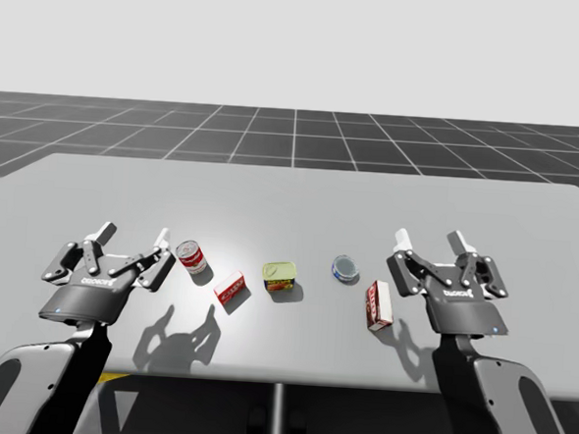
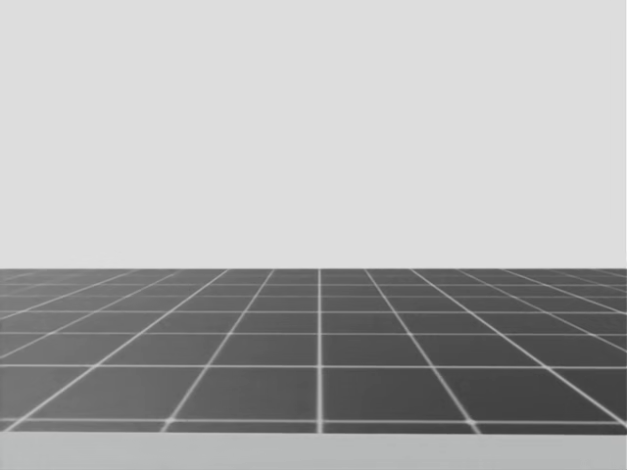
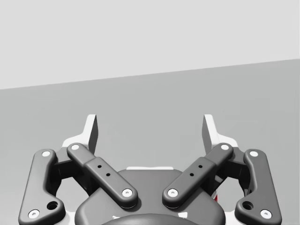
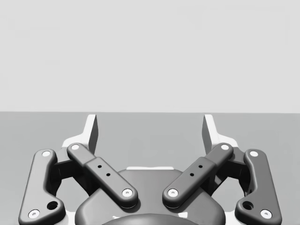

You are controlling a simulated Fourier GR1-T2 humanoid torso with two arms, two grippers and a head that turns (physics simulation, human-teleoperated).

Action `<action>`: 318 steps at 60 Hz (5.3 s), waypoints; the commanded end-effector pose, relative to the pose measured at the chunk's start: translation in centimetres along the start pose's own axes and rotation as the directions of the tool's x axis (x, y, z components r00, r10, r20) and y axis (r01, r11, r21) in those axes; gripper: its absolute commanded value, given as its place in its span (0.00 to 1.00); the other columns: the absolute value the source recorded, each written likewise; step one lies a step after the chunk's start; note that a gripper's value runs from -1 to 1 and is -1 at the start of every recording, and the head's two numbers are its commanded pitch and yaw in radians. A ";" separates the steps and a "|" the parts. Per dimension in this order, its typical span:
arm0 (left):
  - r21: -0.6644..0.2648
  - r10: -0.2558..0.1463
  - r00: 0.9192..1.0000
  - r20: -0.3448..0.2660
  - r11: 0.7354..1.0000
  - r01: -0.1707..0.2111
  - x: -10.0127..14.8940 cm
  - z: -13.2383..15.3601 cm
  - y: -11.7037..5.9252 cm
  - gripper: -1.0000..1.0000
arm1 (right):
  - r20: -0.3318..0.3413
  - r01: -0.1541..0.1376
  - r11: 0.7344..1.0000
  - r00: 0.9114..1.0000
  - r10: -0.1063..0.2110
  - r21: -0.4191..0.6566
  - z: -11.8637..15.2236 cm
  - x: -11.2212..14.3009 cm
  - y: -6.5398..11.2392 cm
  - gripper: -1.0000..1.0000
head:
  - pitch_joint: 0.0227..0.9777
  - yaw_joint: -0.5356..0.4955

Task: Lift the meat can off the table.

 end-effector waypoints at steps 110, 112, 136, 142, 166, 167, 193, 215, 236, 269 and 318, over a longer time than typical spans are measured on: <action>0.002 -0.012 1.000 0.004 1.000 0.012 0.0 -0.2 0.3 0.00 | -0.161 -0.042 0.988 0.985 0.067 0.148 5.6 0.6 10.7 0.00 | 0.85 0.56; 0.001 -0.013 1.000 0.004 1.000 0.013 0.0 -0.2 0.3 0.00 | -0.159 -0.046 0.987 0.985 0.070 0.155 5.9 0.4 11.1 0.00 | 0.85 0.56; -0.018 -0.017 1.000 0.000 1.000 0.017 -0.1 -0.1 -0.1 0.00 | -0.237 -0.002 0.979 0.970 0.051 0.202 7.0 -3.7 16.0 0.00 | 0.85 0.55; -0.021 -0.017 1.000 -0.001 1.000 0.017 -0.1 -0.1 -0.2 0.00 | -0.250 0.006 0.976 0.967 0.049 0.217 7.0 -4.4 16.9 0.00 | 0.85 0.55; -0.025 -0.018 1.000 -0.001 1.000 0.018 -0.1 0.1 -0.4 0.00 | -0.333 0.012 0.975 0.941 0.064 0.222 5.9 -8.1 20.1 0.00 | 0.86 0.56; -0.025 -0.018 1.000 -0.001 1.000 0.018 -0.1 0.1 -0.4 0.00 | -0.335 0.011 0.976 0.940 0.064 0.219 5.8 -8.2 20.1 0.00 | 0.86 0.56; -0.022 -0.011 1.000 0.000 1.000 0.011 0.1 0.2 -0.4 0.00 | -0.392 0.006 0.982 0.917 0.069 0.187 3.8 -10.8 22.5 0.00 | 0.85 0.56; -0.024 -0.011 1.000 0.000 1.000 0.011 0.1 0.2 -0.4 0.00 | -0.414 -0.013 0.993 0.908 0.062 0.119 1.9 -12.4 23.6 0.00 | 0.85 0.55; -0.026 -0.016 1.000 0.000 1.000 0.016 0.0 0.2 -0.6 0.00 | -0.392 -0.054 0.993 0.916 0.091 0.106 1.6 -13.2 23.6 0.96 | 0.81 0.55; -0.030 -0.028 1.000 -0.008 0.999 0.028 -0.2 0.2 -0.8 0.00 | -0.372 -0.067 0.992 0.922 0.102 0.106 1.9 -13.4 23.3 1.00 | 0.45 0.54; -0.011 -0.025 1.000 -0.007 1.000 0.025 -0.2 0.0 -0.3 0.00 | -0.012 -0.063 0.993 0.998 0.064 0.100 1.8 -1.9 23.2 1.00 | 0.44 0.53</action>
